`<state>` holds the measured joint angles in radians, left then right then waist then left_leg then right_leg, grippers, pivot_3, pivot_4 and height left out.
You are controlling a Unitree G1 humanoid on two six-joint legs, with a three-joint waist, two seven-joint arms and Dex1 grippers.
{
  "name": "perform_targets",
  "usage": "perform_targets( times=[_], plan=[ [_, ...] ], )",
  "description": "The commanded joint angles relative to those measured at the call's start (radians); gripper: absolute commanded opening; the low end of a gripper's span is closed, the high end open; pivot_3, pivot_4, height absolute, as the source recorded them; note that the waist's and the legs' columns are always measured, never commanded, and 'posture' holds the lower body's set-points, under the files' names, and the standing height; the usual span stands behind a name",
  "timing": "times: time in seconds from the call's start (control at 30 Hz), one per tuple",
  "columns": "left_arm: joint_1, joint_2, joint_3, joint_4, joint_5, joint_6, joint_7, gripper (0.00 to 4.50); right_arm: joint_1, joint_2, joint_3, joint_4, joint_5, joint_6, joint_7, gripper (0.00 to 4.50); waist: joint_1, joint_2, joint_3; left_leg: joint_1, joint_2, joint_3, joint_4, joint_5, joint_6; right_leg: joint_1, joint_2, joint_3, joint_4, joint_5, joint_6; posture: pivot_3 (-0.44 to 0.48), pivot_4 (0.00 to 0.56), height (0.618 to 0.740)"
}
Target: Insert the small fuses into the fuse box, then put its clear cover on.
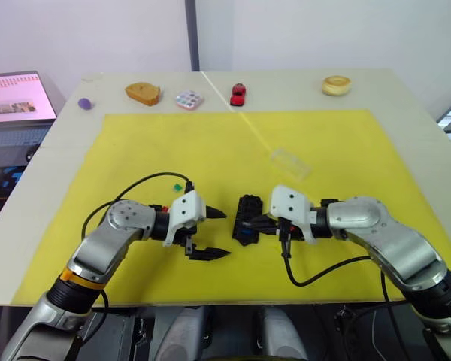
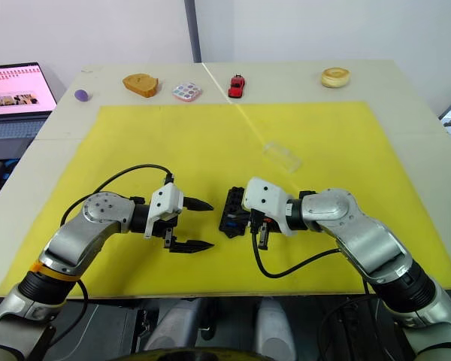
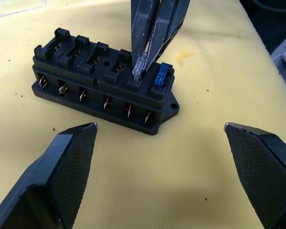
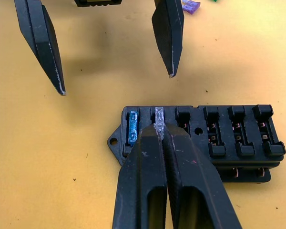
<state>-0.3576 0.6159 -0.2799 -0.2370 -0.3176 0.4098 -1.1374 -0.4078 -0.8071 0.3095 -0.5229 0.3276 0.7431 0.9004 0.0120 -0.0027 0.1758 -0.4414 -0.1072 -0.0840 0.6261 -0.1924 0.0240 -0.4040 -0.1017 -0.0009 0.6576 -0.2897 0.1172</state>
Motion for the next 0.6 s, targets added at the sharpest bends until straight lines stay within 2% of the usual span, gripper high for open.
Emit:
perform_targets(
  times=[0.03,0.43,0.53,0.57,0.6],
  plan=[
    [-0.011,-0.001,0.019,-0.022,-0.016,-0.002,0.001,4.50,0.013,-0.019,0.046,0.029,-0.037,0.027,0.011,0.03,0.000,0.000,0.000,0.000,0.000,0.000,0.000,0.000,0.000,0.000,0.000,0.000,0.000,0.000,0.000,0.000,0.150,0.740],
    [-0.014,-0.001,0.021,-0.021,-0.015,0.001,0.009,4.50,0.003,0.000,0.013,0.045,-0.032,0.007,0.030,0.03,0.000,0.000,-0.001,0.000,0.000,0.000,0.000,0.000,0.000,0.000,0.000,0.000,0.000,0.000,0.000,0.000,0.150,0.740],
    [-0.018,-0.001,0.021,-0.015,-0.013,-0.002,0.009,4.50,-0.009,0.018,-0.004,0.046,-0.019,0.014,0.027,0.95,0.001,0.000,-0.001,0.000,0.000,0.000,0.000,0.000,0.000,0.000,0.000,0.000,0.000,0.000,0.000,0.000,0.150,0.740],
    [-0.019,-0.001,0.021,-0.014,-0.012,-0.004,0.009,4.50,-0.010,0.016,-0.006,0.042,-0.021,0.009,0.029,1.42,0.001,0.000,-0.001,0.000,0.000,0.000,0.000,0.000,0.000,0.000,0.000,0.000,0.000,0.000,0.000,0.000,0.150,0.740],
    [-0.021,-0.002,0.021,-0.011,-0.011,-0.006,0.009,4.50,-0.012,0.015,-0.005,0.042,-0.025,0.003,0.032,1.42,0.002,0.000,-0.001,0.000,0.000,0.000,0.000,0.000,0.000,0.000,0.000,0.000,0.000,0.000,0.000,0.000,0.150,0.740]
  ],
)
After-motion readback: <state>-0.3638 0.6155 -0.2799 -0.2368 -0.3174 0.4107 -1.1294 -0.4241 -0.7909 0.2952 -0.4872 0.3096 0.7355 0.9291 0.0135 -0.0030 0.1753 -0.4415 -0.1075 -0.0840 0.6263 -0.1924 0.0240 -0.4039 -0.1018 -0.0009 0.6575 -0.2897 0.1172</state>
